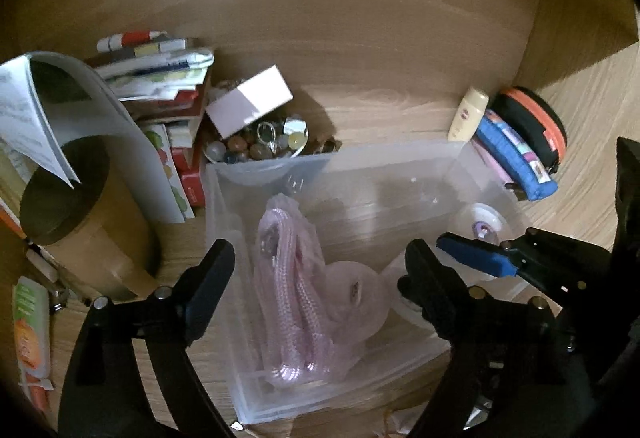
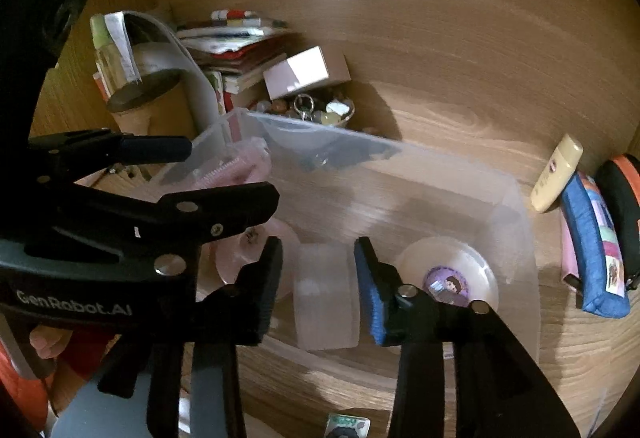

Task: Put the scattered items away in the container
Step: 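Release the bagged rope from the left gripper while the right gripper releases the clear container, then grasp the red pouch with the left gripper while the right gripper grasps the white cloth bag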

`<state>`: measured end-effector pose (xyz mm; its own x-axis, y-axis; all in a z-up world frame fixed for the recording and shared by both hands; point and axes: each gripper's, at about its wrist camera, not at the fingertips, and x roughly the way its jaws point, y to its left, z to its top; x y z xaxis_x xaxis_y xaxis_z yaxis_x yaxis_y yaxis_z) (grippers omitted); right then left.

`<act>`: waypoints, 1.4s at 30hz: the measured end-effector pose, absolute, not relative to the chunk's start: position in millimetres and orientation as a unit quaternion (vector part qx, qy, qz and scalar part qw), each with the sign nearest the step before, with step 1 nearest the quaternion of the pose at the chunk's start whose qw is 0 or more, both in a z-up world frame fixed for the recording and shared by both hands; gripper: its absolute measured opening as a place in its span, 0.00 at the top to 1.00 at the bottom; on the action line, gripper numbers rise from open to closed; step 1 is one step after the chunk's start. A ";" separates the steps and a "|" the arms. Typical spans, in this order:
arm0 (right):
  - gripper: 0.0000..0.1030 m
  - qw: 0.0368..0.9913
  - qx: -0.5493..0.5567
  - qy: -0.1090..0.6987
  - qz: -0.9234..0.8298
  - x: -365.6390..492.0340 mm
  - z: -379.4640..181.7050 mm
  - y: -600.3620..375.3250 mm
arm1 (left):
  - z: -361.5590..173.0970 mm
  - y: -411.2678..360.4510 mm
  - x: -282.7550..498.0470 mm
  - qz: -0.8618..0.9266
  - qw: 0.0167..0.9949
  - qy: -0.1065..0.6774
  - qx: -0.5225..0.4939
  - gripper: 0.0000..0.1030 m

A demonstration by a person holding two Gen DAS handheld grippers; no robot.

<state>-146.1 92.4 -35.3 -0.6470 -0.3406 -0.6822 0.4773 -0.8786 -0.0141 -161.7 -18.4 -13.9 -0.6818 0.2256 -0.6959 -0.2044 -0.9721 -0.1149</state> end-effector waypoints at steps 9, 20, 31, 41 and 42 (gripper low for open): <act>0.27 0.232 0.312 0.096 -0.916 -130.6 -15.7 94.7 | 0.3 -22.4 -153.5 0.920 0.124 -0.018 -0.372 0.11; 0.16 0.233 0.275 0.098 -0.928 -97.8 13.6 102.5 | 29.5 -34.9 -113.4 0.931 0.113 -0.014 -0.348 0.07; 0.15 0.208 0.266 0.096 -0.936 -60.7 19.3 127.5 | 28.7 -56.0 -59.6 0.942 0.090 0.008 -0.322 0.07; 0.13 0.208 0.278 0.077 -0.935 -28.7 13.1 153.5 | 0.6 -88.8 -25.1 0.928 0.058 -0.013 -0.367 0.07; 0.12 0.207 0.280 0.076 -0.934 -26.5 11.6 155.9 | -2.5 -90.3 -23.8 0.926 0.056 -0.015 -0.372 0.07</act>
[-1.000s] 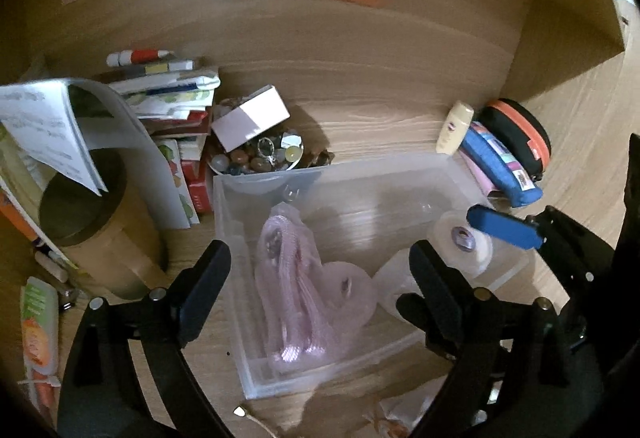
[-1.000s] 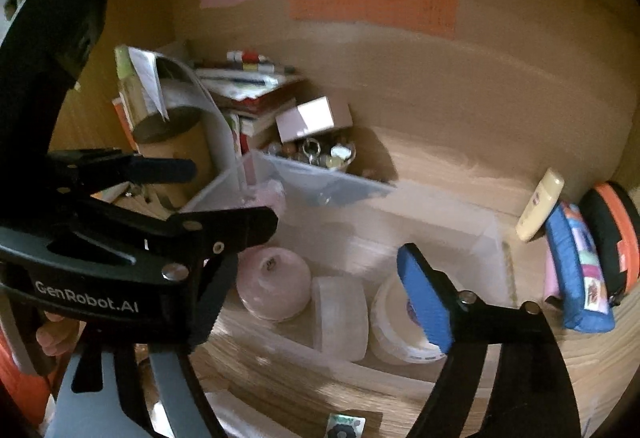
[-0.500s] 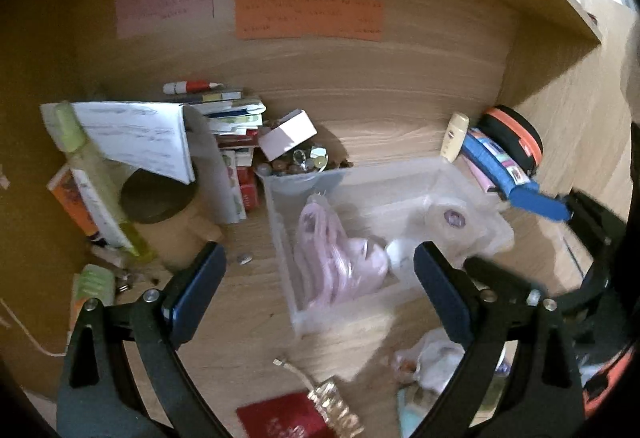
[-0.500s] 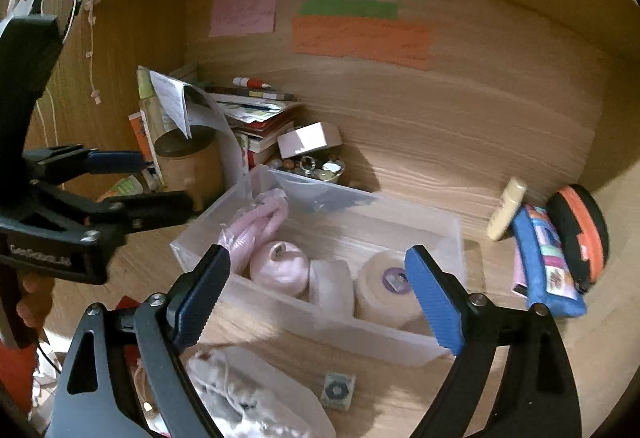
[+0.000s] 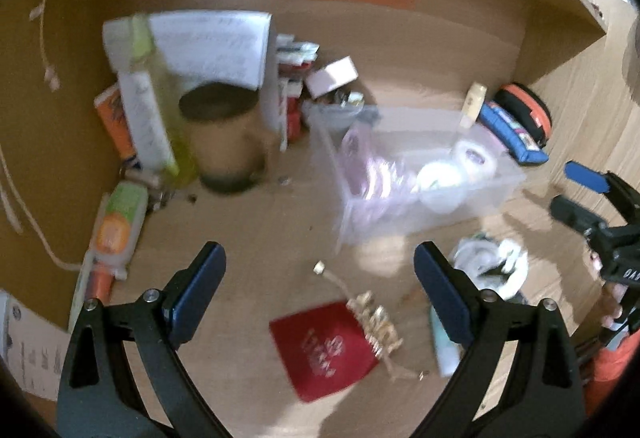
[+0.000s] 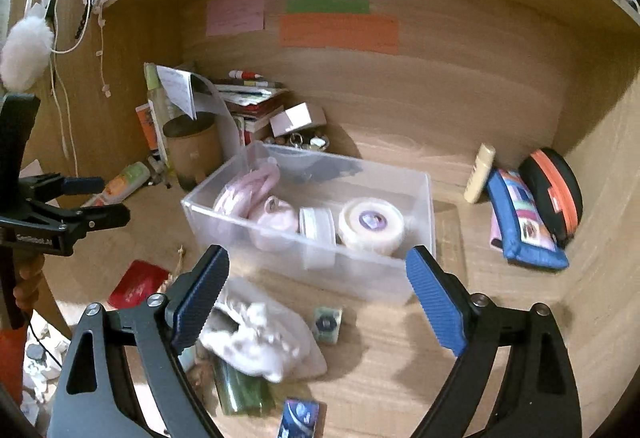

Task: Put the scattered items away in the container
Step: 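Grasp the red pouch with the left gripper while the right gripper grasps the white cloth bag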

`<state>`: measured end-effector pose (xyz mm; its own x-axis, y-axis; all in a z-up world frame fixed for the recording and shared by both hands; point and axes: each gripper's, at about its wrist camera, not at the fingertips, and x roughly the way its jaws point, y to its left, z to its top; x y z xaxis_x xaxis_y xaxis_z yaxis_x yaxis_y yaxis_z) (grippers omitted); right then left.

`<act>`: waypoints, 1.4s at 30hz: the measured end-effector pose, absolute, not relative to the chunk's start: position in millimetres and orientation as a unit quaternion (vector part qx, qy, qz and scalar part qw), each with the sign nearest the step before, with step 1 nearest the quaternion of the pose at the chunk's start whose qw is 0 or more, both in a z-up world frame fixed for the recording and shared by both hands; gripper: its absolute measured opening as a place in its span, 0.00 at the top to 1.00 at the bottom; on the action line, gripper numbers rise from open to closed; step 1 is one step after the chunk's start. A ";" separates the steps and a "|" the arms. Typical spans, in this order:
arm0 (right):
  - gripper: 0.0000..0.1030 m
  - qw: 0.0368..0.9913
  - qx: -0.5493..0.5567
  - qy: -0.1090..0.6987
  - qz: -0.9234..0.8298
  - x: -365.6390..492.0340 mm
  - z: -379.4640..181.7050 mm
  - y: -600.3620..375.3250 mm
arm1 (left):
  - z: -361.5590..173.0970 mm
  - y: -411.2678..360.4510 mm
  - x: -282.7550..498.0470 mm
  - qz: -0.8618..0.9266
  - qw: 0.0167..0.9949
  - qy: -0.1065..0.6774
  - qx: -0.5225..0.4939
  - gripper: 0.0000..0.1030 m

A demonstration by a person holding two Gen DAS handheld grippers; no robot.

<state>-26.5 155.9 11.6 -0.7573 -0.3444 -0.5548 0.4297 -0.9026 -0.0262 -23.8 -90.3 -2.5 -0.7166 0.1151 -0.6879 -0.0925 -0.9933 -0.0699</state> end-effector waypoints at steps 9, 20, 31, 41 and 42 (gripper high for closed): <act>0.04 0.205 0.311 0.074 -0.925 -13.0 -9.2 166.8 | -42.2 -93.8 -15.0 0.907 0.043 -0.003 -0.419 0.07; 0.04 0.246 0.370 0.071 -0.893 -9.2 -43.5 153.2 | -83.7 -87.2 -19.6 0.874 0.062 -0.017 -0.482 0.07; 0.06 0.259 0.403 0.089 -0.873 -33.7 -70.9 126.0 | -92.5 -73.0 -26.6 0.868 0.074 -0.010 -0.491 0.07; 0.39 0.295 0.450 0.016 -0.843 -59.8 -80.5 137.8 | -96.4 -62.6 -28.4 0.888 0.050 0.021 -0.456 0.21; 0.44 0.297 0.449 0.013 -0.843 -59.6 -79.6 138.3 | -95.7 -62.3 -27.6 0.889 0.054 0.019 -0.454 0.30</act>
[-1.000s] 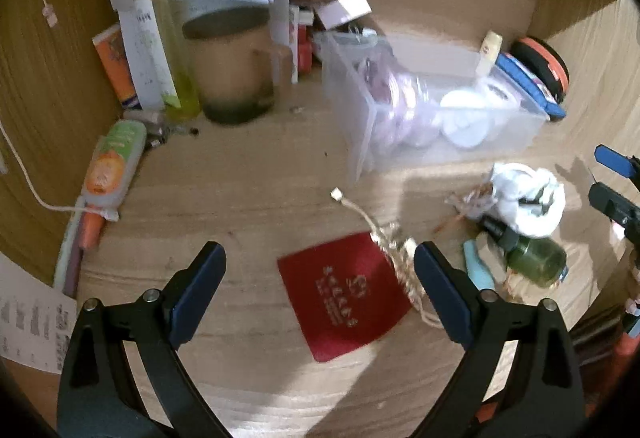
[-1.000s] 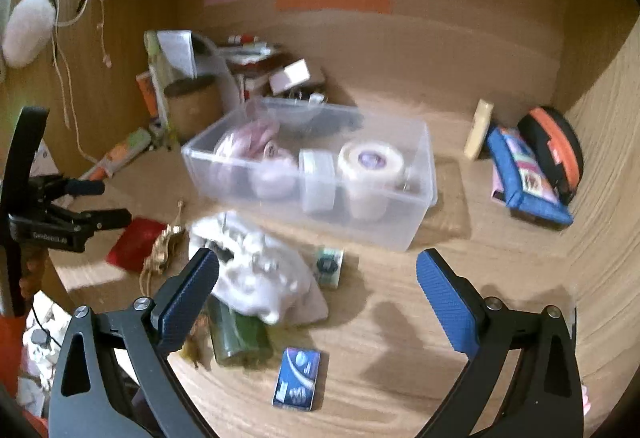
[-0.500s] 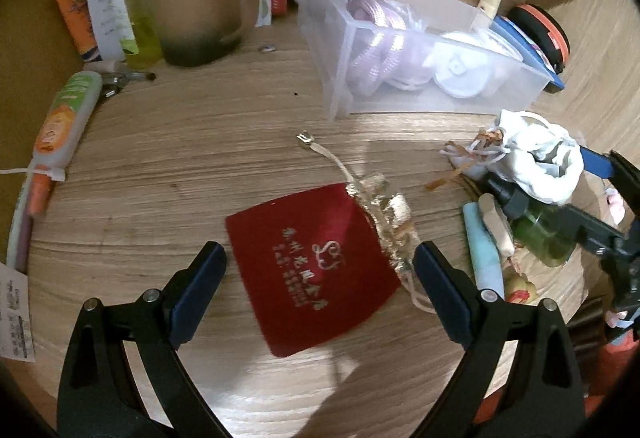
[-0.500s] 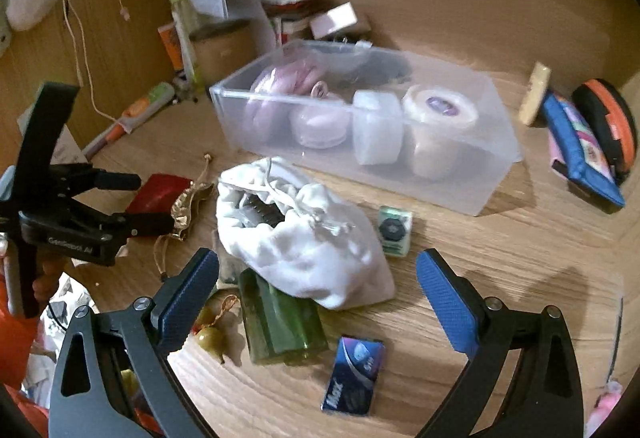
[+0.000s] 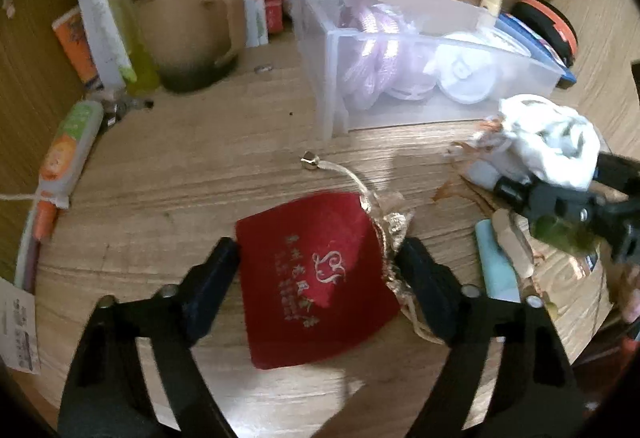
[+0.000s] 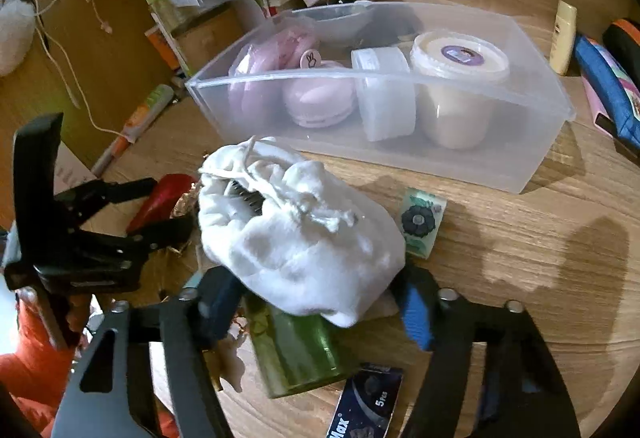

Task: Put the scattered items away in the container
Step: 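Grasp the red pouch with the left gripper while the right gripper grasps the white cloth bag, then carry the red pouch and white cloth bag over the clear plastic bin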

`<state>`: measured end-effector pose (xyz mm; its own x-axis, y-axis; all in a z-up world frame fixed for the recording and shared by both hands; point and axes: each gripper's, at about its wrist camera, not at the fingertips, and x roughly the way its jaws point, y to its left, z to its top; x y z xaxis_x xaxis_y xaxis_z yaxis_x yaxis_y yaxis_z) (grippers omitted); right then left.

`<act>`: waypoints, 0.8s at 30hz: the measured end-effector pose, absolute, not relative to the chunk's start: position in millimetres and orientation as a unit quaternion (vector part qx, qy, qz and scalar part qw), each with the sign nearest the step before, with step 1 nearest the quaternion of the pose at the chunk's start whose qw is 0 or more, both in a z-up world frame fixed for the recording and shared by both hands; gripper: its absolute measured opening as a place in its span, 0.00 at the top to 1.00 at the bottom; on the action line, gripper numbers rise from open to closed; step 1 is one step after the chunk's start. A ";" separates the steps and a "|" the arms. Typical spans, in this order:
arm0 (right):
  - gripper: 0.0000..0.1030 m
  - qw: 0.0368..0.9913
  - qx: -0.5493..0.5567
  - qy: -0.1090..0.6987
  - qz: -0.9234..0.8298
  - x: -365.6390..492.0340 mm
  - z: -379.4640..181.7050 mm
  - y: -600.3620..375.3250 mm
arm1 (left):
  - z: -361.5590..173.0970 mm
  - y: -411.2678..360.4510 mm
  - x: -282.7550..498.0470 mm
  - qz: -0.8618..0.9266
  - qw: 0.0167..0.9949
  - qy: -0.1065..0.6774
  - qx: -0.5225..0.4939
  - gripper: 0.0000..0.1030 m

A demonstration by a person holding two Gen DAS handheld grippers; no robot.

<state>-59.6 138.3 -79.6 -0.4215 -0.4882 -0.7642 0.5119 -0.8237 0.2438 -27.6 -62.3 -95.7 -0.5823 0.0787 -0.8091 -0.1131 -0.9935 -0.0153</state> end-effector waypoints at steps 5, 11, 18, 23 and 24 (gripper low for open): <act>0.61 0.295 0.447 -0.015 -0.844 -63.3 -74.2 145.8 | -91.4 -57.3 -24.2 0.892 0.066 0.035 -0.446 0.72; 0.77 0.288 0.439 -0.019 -0.851 -65.9 -69.7 150.8 | -87.4 -63.3 -24.8 0.893 0.058 0.016 -0.445 0.87; 0.84 0.280 0.404 -0.012 -0.871 -58.5 -50.8 155.8 | -66.9 -77.8 -16.8 0.908 0.049 -0.015 -0.417 0.88; 0.85 0.275 0.384 -0.015 -0.881 -57.1 -38.0 159.3 | -51.4 -84.1 -14.7 0.917 0.045 -0.031 -0.395 0.88; 0.85 0.274 0.381 -0.016 -0.883 -56.7 -36.6 159.7 | -48.5 -84.9 -15.0 0.918 0.046 -0.035 -0.392 0.88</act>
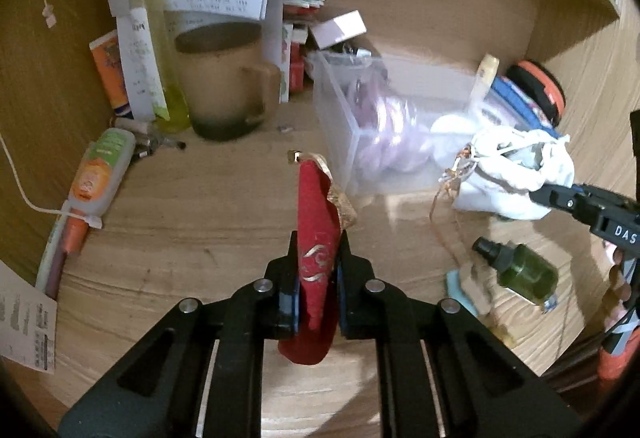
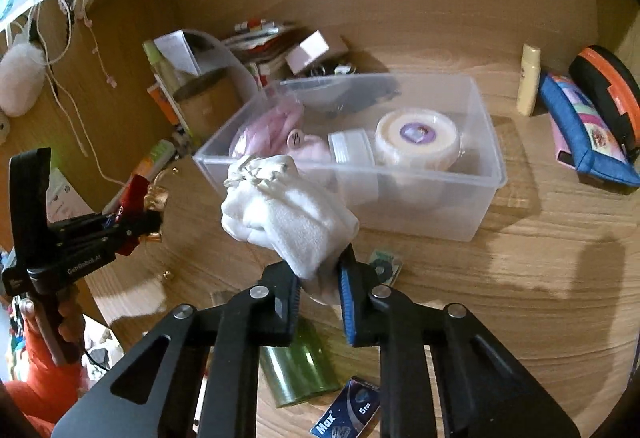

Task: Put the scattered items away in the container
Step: 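Carry the red pouch and white cloth bag over the clear plastic bin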

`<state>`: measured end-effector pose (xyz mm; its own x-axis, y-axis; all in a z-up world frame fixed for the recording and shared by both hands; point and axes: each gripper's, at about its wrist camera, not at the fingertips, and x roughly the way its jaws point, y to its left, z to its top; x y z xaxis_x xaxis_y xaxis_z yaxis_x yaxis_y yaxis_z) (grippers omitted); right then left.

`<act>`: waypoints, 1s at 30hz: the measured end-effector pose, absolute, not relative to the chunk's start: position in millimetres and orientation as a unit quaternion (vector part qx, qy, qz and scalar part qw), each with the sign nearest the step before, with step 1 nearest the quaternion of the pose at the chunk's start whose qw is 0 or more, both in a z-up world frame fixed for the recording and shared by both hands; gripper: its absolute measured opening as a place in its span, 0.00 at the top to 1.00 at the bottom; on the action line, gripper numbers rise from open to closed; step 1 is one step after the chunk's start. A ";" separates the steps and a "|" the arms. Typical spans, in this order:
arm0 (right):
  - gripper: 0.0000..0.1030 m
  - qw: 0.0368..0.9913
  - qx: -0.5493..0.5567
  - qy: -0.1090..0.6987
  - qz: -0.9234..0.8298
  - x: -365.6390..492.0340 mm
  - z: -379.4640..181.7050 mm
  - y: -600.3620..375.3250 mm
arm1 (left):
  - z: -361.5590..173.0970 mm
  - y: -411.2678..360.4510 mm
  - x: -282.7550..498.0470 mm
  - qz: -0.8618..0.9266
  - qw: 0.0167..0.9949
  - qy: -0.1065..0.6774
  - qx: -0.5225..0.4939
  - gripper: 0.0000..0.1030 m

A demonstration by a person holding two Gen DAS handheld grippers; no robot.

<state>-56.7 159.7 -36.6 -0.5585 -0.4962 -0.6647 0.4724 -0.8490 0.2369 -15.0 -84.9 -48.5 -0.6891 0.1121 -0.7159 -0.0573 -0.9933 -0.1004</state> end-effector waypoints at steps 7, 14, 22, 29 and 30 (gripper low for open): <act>0.86 0.268 0.351 -0.011 -0.897 -50.8 -15.1 165.0 | -24.7 -82.9 -21.1 0.928 0.058 -0.049 -0.365 0.88; 0.86 0.257 0.325 -0.002 -0.910 -49.3 4.5 168.9 | -3.7 -77.9 -27.6 0.936 0.071 -0.051 -0.341 0.88; 0.86 0.245 0.303 0.013 -0.921 -57.8 14.1 166.0 | 17.4 -71.2 -44.4 0.940 0.087 -0.057 -0.324 0.88; 0.86 0.241 0.300 0.009 -0.923 -71.5 16.4 167.4 | 26.4 -61.1 -69.4 0.938 0.106 -0.060 -0.326 0.88; 0.86 0.241 0.300 0.009 -0.923 -72.9 16.7 166.8 | 26.9 -59.8 -72.8 0.937 0.107 -0.060 -0.327 0.88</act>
<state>-72.9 166.8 16.7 -0.7036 -0.4403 -0.5578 0.4505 -0.8834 0.1290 -72.8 -59.8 26.9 -0.7640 0.2387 -0.5994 -0.1607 -0.9702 -0.1815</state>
